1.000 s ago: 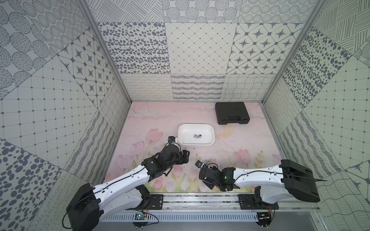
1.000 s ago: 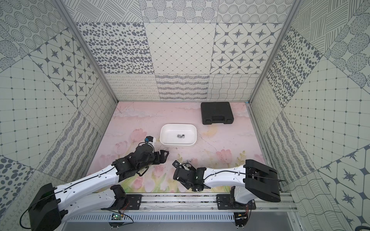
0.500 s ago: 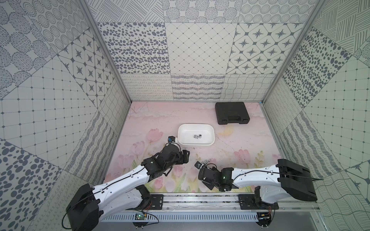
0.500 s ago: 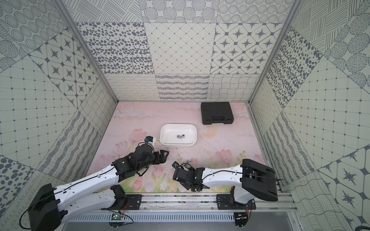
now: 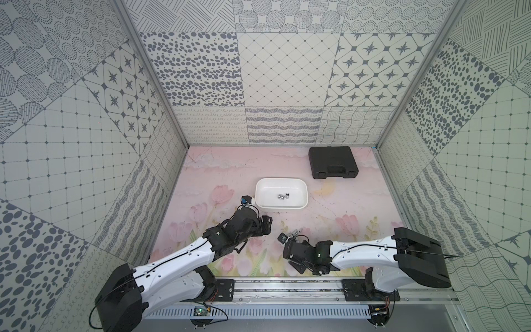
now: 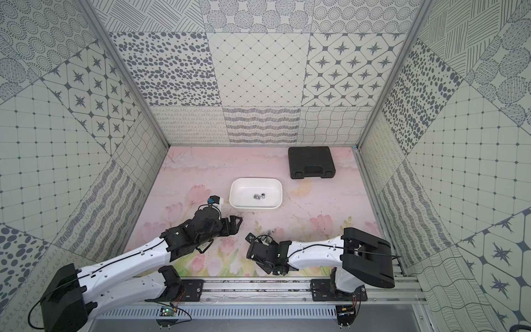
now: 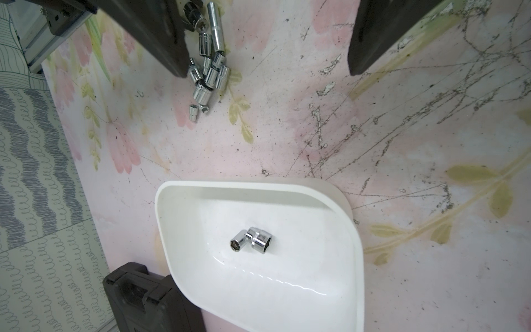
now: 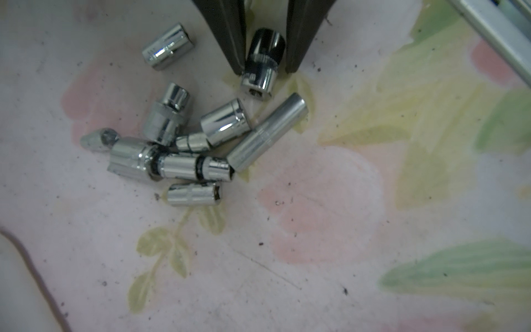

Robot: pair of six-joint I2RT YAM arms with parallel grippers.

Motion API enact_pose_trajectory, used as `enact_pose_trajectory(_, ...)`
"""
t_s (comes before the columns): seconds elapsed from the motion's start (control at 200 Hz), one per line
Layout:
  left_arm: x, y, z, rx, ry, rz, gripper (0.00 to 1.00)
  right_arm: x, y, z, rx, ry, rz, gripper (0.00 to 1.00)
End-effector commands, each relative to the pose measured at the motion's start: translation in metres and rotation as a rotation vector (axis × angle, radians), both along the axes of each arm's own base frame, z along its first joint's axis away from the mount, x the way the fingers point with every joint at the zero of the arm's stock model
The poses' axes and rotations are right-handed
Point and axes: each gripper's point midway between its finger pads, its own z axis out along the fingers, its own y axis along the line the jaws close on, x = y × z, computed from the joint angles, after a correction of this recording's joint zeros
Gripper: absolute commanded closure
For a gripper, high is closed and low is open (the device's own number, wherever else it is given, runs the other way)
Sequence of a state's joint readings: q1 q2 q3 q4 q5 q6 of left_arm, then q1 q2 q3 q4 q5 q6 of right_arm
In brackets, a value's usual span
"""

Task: Put the socket on the desktop into the storage box
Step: Place the socket head in the storage box.

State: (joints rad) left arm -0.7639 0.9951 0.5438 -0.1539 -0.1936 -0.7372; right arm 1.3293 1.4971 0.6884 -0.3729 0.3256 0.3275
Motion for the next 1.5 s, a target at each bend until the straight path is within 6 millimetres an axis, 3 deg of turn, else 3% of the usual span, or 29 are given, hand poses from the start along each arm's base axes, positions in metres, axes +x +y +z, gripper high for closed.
enact_pose_trajectory(0.0,0.002,-0.001,0.005,-0.012,-0.007,0.007,0.09,0.0,0.012,0.001,0.02,0.005,0.011,0.75)
enact_pose_trajectory(0.215,0.002,-0.001,0.006,-0.012,-0.006,0.009,0.09,-0.002,0.011,0.003,0.027,0.009,0.014,0.82)
enact_pose_trajectory(0.415,0.002,0.0,0.008,-0.014,-0.016,0.012,0.09,0.001,0.004,0.03,0.126,-0.033,-0.008,0.85)
enact_pose_trajectory(0.55,0.003,0.003,0.01,-0.018,-0.03,0.024,0.09,0.003,0.002,0.065,0.262,-0.08,-0.019,0.87)
enact_pose_trajectory(0.68,0.003,0.004,0.012,-0.023,-0.04,0.029,0.09,0.013,0.011,0.123,0.421,-0.165,-0.033,0.89)
enact_pose_trajectory(0.78,0.003,0.004,0.011,-0.024,-0.039,0.026,0.09,0.033,0.021,0.163,0.503,-0.182,-0.066,0.89)
enact_pose_trajectory(0.87,0.002,0.003,0.01,-0.023,-0.036,0.024,0.09,0.066,0.023,0.177,0.512,-0.171,-0.14,0.9)
enact_pose_trajectory(0.996,0.002,0.002,0.008,-0.023,-0.029,0.019,0.09,0.132,0.013,0.172,0.504,-0.134,-0.306,0.9)
enact_pose_trajectory(1.081,0.002,-0.001,0.007,-0.027,-0.02,0.008,0.09,0.177,0.008,0.153,0.51,-0.068,-0.406,0.9)
enact_pose_trajectory(1.171,-0.001,-0.01,0.005,-0.033,0.001,-0.04,0.09,0.209,0.009,0.132,0.49,-0.023,-0.457,0.89)
enact_pose_trajectory(1.336,-0.003,-0.018,0.001,-0.027,0.041,-0.071,0.1,0.241,0.01,0.105,0.434,-0.006,-0.51,0.88)
enact_pose_trajectory(1.496,-0.003,-0.019,0.002,-0.035,0.047,-0.064,0.1,0.245,0.006,0.091,0.422,0.029,-0.539,0.76)
